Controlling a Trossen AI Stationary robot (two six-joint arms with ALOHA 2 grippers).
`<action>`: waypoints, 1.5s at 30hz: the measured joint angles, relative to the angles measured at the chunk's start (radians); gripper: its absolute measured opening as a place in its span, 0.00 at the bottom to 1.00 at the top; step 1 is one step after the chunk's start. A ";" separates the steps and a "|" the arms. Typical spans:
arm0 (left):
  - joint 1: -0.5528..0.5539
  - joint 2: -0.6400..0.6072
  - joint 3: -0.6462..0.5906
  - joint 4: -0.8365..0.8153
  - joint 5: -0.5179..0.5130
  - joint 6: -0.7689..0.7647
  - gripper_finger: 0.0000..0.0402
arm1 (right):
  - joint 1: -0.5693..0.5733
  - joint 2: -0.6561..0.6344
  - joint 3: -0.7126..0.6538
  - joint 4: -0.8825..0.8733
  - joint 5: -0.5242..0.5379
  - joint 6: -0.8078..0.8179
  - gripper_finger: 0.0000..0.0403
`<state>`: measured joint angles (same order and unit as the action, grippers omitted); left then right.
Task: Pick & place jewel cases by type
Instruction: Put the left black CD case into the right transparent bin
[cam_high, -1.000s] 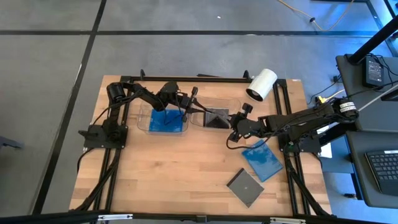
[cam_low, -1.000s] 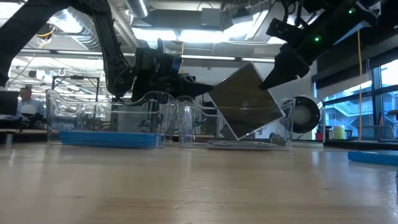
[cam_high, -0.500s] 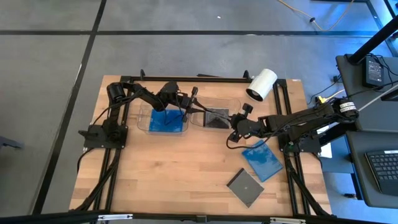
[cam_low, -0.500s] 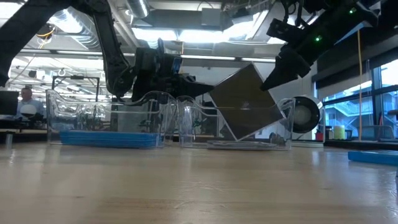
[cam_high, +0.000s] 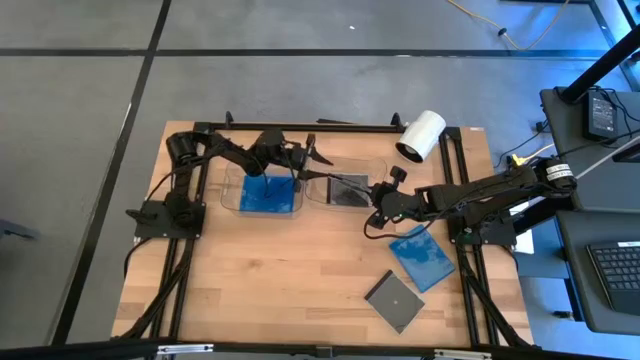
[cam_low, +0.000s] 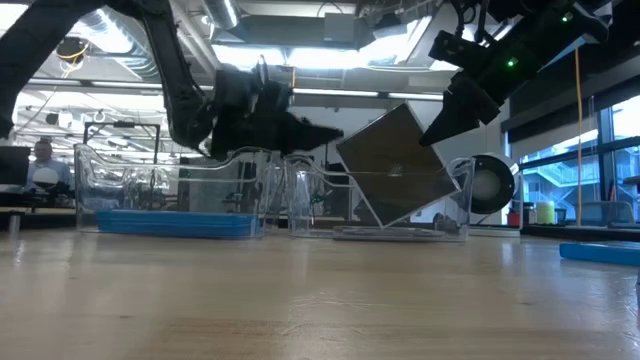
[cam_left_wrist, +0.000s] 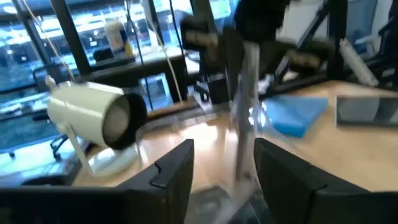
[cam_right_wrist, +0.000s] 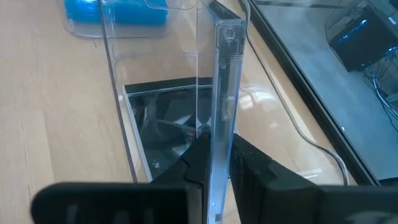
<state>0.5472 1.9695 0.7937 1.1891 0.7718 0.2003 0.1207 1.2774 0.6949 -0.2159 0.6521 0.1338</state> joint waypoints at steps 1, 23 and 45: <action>0.006 -0.014 0.000 0.005 0.013 -0.014 0.42 | 0.000 0.000 0.000 0.000 0.000 -0.002 0.13; 0.017 -0.458 -0.013 -0.088 0.393 -0.331 0.45 | -0.013 0.007 0.251 -0.304 -0.014 -0.039 0.13; -0.499 -0.859 -0.104 -1.200 -0.829 -0.023 0.44 | -0.080 0.464 0.633 -0.667 -0.028 -0.112 0.13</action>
<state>0.0483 1.1109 0.6900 -0.0113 -0.0570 0.1774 0.0410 1.7414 1.3279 -0.8824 0.6239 0.0218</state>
